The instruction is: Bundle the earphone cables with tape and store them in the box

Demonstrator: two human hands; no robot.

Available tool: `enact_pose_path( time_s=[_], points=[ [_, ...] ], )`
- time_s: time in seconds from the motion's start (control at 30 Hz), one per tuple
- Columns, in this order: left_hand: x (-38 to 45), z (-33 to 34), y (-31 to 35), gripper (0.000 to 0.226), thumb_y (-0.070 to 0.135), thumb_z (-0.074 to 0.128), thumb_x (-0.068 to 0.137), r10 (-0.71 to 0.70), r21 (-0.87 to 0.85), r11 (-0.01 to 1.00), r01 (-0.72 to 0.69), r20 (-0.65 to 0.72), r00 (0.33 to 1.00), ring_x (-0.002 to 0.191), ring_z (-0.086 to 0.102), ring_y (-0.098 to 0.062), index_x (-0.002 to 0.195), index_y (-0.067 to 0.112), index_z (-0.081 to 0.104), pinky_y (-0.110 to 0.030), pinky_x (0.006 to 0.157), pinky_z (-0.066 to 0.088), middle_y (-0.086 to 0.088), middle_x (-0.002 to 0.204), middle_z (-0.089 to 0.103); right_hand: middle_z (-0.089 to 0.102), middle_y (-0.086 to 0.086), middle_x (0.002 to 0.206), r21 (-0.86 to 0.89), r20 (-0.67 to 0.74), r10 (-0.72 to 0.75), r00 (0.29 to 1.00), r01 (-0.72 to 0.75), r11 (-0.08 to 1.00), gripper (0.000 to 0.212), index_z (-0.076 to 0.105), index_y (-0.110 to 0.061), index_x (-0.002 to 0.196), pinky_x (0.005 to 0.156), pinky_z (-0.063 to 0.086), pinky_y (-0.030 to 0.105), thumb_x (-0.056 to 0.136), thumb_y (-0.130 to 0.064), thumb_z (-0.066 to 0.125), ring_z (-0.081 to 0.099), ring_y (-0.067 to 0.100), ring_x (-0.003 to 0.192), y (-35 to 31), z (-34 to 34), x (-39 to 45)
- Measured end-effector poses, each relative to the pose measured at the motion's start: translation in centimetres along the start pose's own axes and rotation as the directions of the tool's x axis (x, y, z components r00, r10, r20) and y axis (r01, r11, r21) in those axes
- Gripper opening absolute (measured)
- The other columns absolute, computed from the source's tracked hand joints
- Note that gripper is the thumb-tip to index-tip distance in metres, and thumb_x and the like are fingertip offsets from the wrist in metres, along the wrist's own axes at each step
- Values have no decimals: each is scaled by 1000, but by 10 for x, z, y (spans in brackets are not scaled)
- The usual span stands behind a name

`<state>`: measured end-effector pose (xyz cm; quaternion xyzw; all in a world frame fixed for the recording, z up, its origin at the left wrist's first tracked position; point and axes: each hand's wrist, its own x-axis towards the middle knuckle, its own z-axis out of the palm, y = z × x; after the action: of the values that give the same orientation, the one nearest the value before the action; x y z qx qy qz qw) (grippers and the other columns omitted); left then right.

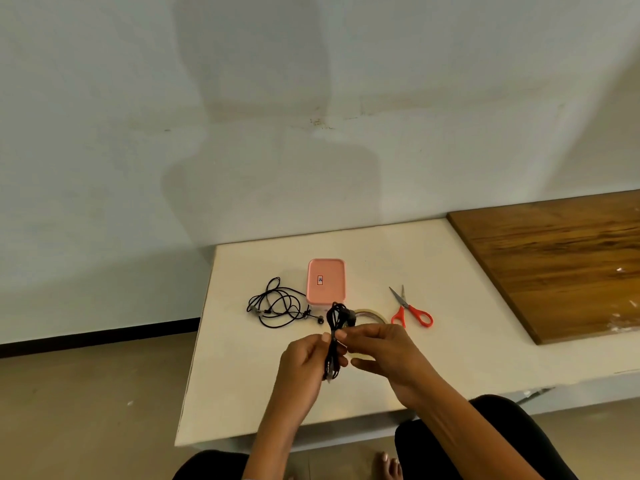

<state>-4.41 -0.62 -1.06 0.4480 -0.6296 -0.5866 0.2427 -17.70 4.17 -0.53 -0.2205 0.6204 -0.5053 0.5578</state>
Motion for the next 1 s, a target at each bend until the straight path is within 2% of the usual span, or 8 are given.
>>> enact_pose_path(
  time_s=[0.13,0.27,0.37,0.47,0.57,0.67,0.8,1.0],
  points=[
    [2,4,0,35,29,42,97,26,10,1000,-26,-6,1000,65,60,-10,77,12,66,-18,59,48,5,59,61,73,6,85,22,-41,28,999,-27,999,18,75,-9,84,66,50,20,76,-26,75,67,14,86,0,2,3],
    [-1,-2,8,37,30,42,97,-85,-298,948,110,97,992,64,58,-14,71,11,61,-22,61,50,1,57,55,63,6,70,259,271,133,953,-206,944,16,68,-11,72,61,49,19,80,-25,68,60,12,65,-4,3,3],
    [-4,-5,10,38,33,42,96,-98,-348,927,143,143,985,64,56,-15,73,11,63,-22,60,47,-1,58,55,60,3,66,299,343,147,928,-256,919,17,67,-13,68,58,47,19,80,-25,66,58,12,60,-6,3,4],
    [-5,-7,10,42,36,42,96,-104,-223,967,126,107,989,64,64,-16,79,9,69,-26,61,50,-7,64,66,59,4,66,333,313,125,941,-233,914,14,68,-12,68,57,48,21,76,-23,69,57,14,59,-2,5,6],
    [-4,-14,2,31,32,49,95,-55,23,998,58,-114,992,68,69,-9,81,16,71,-24,65,52,-1,73,73,70,10,86,322,201,111,973,-172,931,22,68,-8,84,83,52,29,69,-22,75,67,20,87,4,11,12],
    [-2,-30,-9,21,26,53,93,-24,69,996,49,-329,944,72,68,-10,81,17,68,-29,69,52,4,77,72,73,13,99,113,127,38,991,-52,992,37,66,0,91,87,54,31,67,-27,75,69,22,95,5,18,17],
    [-2,-55,-18,17,24,52,94,-86,-55,996,67,-565,821,79,66,-11,90,15,66,-34,75,54,3,85,71,74,12,85,-171,42,-20,999,26,985,42,67,-1,84,79,58,31,61,-34,80,71,22,83,10,33,26],
    [1,-80,-32,14,21,51,93,-239,-247,965,93,-673,700,93,64,-20,85,29,59,-44,86,52,1,96,69,66,-2,67,-720,126,-253,959,264,642,27,64,-17,65,62,50,23,63,-34,84,61,12,64,22,97,79]
  ],
)
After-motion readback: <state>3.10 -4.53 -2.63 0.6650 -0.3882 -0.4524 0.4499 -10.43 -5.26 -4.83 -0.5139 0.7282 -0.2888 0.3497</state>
